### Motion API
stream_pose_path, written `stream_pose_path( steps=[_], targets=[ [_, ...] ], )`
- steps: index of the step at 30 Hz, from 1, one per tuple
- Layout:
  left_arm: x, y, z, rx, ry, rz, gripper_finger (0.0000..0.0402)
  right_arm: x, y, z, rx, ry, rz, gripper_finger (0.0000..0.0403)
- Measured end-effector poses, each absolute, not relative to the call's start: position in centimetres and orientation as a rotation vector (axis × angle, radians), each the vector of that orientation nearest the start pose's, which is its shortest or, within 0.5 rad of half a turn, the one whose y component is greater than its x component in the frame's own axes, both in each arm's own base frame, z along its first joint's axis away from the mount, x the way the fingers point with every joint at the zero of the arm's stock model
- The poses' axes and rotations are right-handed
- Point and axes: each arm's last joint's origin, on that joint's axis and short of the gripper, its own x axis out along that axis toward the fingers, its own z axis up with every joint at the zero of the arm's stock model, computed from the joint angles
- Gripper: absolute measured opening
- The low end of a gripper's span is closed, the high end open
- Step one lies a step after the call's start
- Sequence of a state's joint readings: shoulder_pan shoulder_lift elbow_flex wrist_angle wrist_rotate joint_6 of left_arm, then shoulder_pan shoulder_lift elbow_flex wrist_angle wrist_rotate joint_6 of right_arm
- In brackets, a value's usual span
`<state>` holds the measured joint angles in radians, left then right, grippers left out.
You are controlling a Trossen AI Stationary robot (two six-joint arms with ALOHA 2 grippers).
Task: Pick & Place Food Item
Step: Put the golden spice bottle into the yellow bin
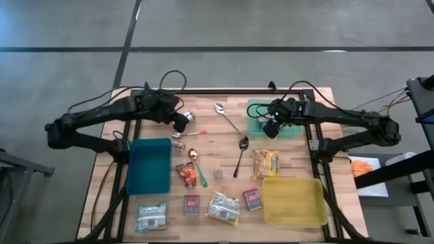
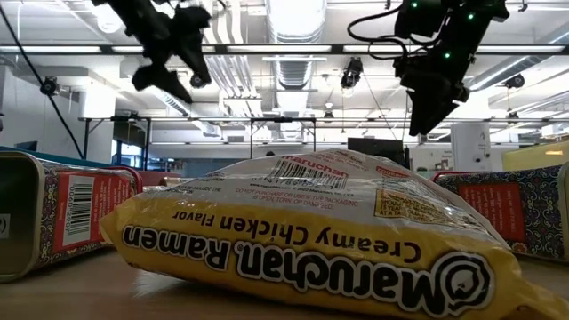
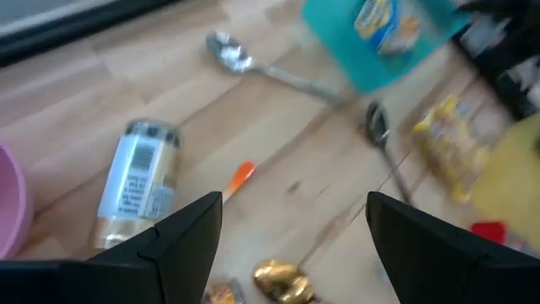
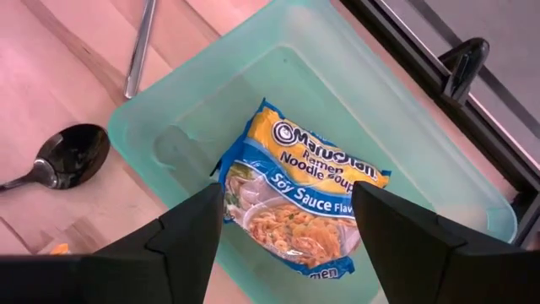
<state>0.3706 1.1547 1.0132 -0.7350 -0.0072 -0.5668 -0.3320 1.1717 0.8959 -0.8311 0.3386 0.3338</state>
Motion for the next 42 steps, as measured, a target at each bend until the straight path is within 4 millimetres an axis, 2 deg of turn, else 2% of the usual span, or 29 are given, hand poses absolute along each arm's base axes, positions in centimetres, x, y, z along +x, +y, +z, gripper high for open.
stream_pose_path(
  steps=[5, 8, 12, 17, 20, 25, 30, 36, 42],
  targets=[
    [22.3, 9.5, 27.0, -0.684, 0.908, 0.571, 0.0314, 19.9, -7.9, 25.1, 0.283, 1.023, -0.781, 0.026],
    [22.6, 10.3, 25.9, -0.649, 0.994, 0.587, 0.0347, 20.0, -7.9, 25.0, 0.283, 1.025, -0.782, 0.026],
    [23.1, 11.4, 25.5, -0.627, 1.032, 0.6, 0.0393, 20.0, -7.9, 25.0, 0.282, 1.027, -0.781, 0.026],
    [23.8, 12.7, 26.0, -0.593, 1.026, 0.604, 0.0381, 20.0, -7.9, 25.0, 0.283, 1.025, -0.781, 0.026],
    [24.2, 13.6, 25.6, -0.56, 1.052, 0.617, 0.0381, 20.0, -7.9, 25.0, 0.283, 1.024, -0.781, 0.026],
    [25.1, 14.8, 24.2, -0.555, 1.133, 0.615, 0.0397, 20.0, -7.9, 25.0, 0.283, 1.024, -0.781, 0.026],
    [26.1, 15.7, 22.2, -0.537, 1.216, 0.614, 0.0394, 20.0, -7.9, 25.0, 0.283, 1.023, -0.781, 0.026],
    [26.2, 17.0, 20.2, -0.523, 1.293, 0.609, 0.0393, 20.0, -7.9, 25.0, 0.283, 1.022, -0.781, 0.026],
    [26.1, 18.0, 19.7, -0.516, 1.29, 0.613, 0.0393, 20.1, -7.9, 25.0, 0.283, 1.021, -0.781, 0.026]
  ],
)
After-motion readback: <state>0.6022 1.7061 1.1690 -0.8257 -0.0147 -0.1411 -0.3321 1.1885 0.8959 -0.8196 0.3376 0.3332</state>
